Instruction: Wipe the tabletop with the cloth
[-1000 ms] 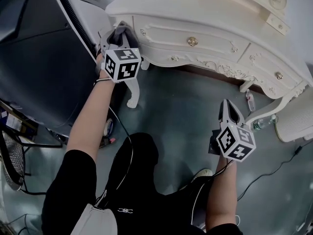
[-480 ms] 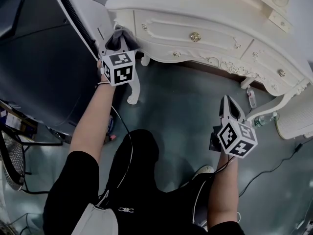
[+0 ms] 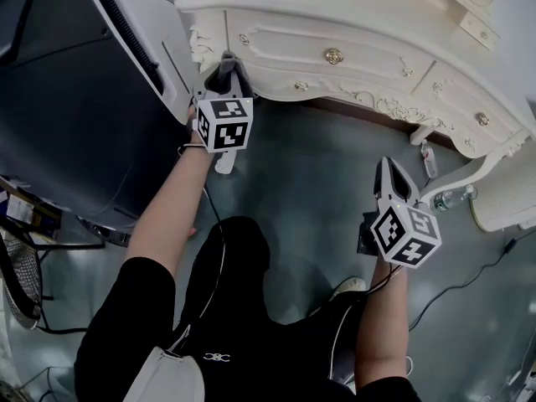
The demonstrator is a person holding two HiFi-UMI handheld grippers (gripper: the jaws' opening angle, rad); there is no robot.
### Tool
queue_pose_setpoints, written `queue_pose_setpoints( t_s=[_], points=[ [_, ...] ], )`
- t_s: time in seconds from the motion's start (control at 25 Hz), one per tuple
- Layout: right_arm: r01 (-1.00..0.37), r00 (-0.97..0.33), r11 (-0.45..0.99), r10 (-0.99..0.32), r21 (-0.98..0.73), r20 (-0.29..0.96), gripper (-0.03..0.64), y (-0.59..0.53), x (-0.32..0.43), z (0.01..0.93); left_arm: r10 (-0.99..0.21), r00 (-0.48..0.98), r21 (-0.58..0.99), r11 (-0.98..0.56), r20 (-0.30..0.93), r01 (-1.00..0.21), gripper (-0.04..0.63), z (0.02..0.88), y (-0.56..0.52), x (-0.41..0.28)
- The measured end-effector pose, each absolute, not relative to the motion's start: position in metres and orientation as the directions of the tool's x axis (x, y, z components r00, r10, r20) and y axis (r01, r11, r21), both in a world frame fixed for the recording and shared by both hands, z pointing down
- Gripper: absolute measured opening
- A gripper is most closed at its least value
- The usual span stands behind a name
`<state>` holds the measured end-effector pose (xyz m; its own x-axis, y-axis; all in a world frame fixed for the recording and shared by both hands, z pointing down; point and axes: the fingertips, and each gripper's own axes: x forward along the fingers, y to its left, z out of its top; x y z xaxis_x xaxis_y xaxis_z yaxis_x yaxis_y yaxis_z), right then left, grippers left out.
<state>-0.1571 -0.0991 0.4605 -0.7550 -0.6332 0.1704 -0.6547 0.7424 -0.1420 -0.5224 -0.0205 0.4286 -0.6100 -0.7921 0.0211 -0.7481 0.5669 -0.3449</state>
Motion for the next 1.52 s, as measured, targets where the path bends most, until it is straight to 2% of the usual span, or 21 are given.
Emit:
queue_pose_setpoints(
  t_s=[0.44, 0.72, 0.96, 1.36, 1.52],
  points=[
    [-0.68, -0.733, 0.72, -0.662, -0.14, 0.156, 0.003, -0.103, -0.132, 0.454, -0.838, -0.545, -0.245, 0.531, -0.011, -0.811, 0.063, 0.423, -0.039, -0.46],
    [-0.676, -0.737, 0.723, -0.661, -0.142, 0.144, 0.003, -0.102, -0.125, 0.45, -0.896, -0.444, -0.359, 0.416, -0.006, -0.836, 0.064, 0.423, -0.081, -0.392],
    [-0.669, -0.743, 0.729, -0.658, -0.145, 0.121, 0.003, -0.103, -0.118, 0.44, -0.875, -0.484, -0.296, 0.46, 0.007, -0.837, 0.064, 0.419, -0.089, -0.385],
    [-0.672, -0.74, 0.729, -0.656, -0.133, 0.145, 0.003, -0.113, -0.104, 0.448, -0.916, -0.399, -0.24, 0.378, 0.046, -0.894, 0.064, 0.427, -0.125, -0.342],
    [-0.676, -0.736, 0.722, -0.66, -0.144, 0.148, 0.003, -0.121, -0.096, 0.448, -0.928, -0.37, -0.264, 0.346, 0.044, -0.9, 0.064, 0.431, -0.135, -0.328]
  ],
)
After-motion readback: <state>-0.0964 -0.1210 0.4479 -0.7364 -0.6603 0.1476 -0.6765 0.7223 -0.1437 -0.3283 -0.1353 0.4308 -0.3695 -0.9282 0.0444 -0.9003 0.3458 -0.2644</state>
